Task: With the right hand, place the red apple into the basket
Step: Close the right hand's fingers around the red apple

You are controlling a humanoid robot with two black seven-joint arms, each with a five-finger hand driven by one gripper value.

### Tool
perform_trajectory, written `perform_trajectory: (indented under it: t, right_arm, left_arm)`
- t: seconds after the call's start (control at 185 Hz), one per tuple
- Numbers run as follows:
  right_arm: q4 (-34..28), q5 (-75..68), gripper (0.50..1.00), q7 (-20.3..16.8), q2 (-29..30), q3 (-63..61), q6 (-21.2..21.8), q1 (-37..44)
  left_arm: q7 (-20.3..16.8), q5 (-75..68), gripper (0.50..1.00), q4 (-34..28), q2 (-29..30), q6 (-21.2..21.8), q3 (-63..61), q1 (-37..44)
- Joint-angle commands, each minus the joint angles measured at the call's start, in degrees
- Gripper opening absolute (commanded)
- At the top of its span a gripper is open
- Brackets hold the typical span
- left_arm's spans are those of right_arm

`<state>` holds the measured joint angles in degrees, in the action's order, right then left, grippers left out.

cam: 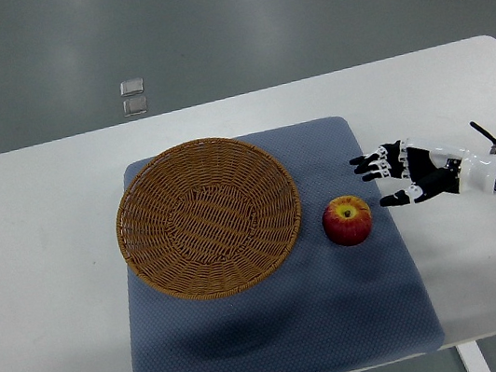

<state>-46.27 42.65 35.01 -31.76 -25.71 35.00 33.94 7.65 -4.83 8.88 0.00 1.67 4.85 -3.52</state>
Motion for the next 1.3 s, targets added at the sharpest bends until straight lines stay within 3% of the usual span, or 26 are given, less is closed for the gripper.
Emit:
perform_trajectory:
  t: [0.0, 0.303, 0.751, 0.951, 1.292]
  right_arm:
    - [-0.32, 0.77, 0.889, -0.01, 0.03, -0.13, -0.20, 0.25]
    - [-0.32, 8.68, 0.889, -0.01, 1.26, -0.13, -4.77, 0.17]
    - [-5.77, 11.31, 0.885, -0.01, 0.82, -0.04, -5.03, 0.96]
    - [-6.21, 16.41, 0.883, -0.01, 1.17, -0.04, -9.25, 0.87]
    - [-6.91, 18.26, 0.883, -0.01, 1.17, -0.04, -10.22, 0.96]
  left_arm:
    - [0.00, 0.00, 1.000, 0.00, 0.00, 0.00, -0.02, 0.00]
    - [0.00, 0.00, 1.000, 0.00, 0.00, 0.00, -0.02, 0.00]
    - [0.09, -0.09, 1.000, 0.00, 0.00, 0.00, -0.02, 0.00]
    - [0.09, -0.09, 1.000, 0.00, 0.00, 0.00, -0.02, 0.00]
    - [0.09, -0.09, 1.000, 0.00, 0.00, 0.00, -0.11, 0.00]
